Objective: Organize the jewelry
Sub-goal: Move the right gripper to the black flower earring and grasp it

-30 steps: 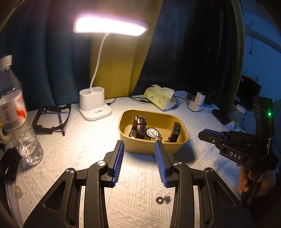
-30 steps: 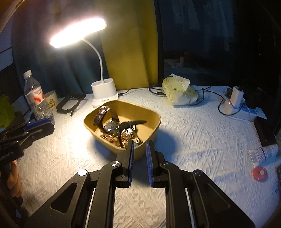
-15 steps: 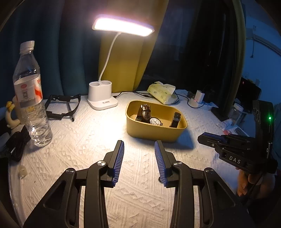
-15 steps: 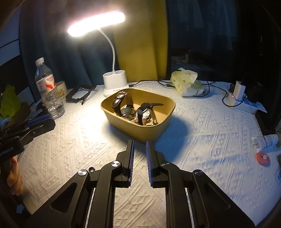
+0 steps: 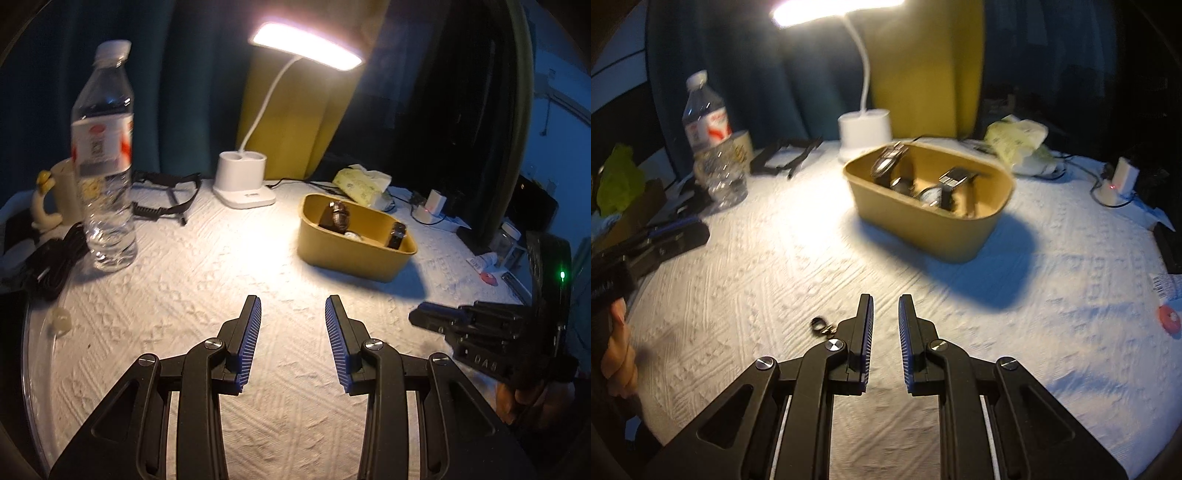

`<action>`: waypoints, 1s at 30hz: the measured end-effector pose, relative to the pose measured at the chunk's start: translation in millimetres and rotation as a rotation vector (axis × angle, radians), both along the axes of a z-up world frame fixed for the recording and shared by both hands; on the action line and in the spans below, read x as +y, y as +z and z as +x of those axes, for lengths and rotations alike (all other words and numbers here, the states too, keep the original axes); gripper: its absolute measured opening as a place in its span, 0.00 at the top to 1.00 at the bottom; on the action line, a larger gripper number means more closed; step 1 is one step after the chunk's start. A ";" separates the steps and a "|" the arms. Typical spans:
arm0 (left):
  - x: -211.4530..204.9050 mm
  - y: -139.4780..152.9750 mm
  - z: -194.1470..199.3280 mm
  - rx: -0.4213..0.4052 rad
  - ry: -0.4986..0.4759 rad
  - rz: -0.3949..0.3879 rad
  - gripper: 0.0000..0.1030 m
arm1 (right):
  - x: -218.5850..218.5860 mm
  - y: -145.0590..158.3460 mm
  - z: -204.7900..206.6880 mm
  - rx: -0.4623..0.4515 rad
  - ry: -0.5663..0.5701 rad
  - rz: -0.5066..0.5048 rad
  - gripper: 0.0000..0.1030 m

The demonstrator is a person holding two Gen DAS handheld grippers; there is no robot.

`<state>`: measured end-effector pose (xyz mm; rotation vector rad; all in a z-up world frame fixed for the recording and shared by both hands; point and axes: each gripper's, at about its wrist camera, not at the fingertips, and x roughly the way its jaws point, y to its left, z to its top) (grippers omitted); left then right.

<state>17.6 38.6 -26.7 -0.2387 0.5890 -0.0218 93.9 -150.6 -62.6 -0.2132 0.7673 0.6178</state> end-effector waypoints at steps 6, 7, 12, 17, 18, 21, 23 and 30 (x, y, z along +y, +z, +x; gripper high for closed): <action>13.5 -10.4 0.6 0.030 0.022 -0.019 0.62 | 22.9 -12.8 -9.1 0.040 0.068 -0.025 0.87; 15.3 -11.5 0.8 0.031 0.025 -0.024 0.62 | 25.8 -14.3 -9.6 0.044 0.075 -0.030 0.87; 17.9 -15.9 3.1 0.040 0.026 -0.035 0.62 | 27.2 -19.3 -6.2 0.057 0.068 -0.056 0.87; 18.6 -19.3 6.0 0.050 0.025 -0.039 0.62 | 23.1 -21.3 -2.6 0.067 0.060 -0.061 0.87; 18.6 -19.6 6.9 0.052 0.024 -0.039 0.62 | 24.1 -21.6 -2.5 0.065 0.061 -0.061 0.87; 17.3 -20.5 8.2 0.060 0.022 -0.033 0.62 | 24.0 -22.0 -2.1 0.064 0.062 -0.051 0.87; 15.7 -20.4 9.0 0.063 0.020 -0.028 0.62 | 23.6 -22.1 -1.3 0.065 0.069 -0.045 0.87; 4.4 -21.8 15.8 0.084 0.000 -0.008 0.62 | 15.3 -11.7 0.4 0.042 0.070 0.004 0.87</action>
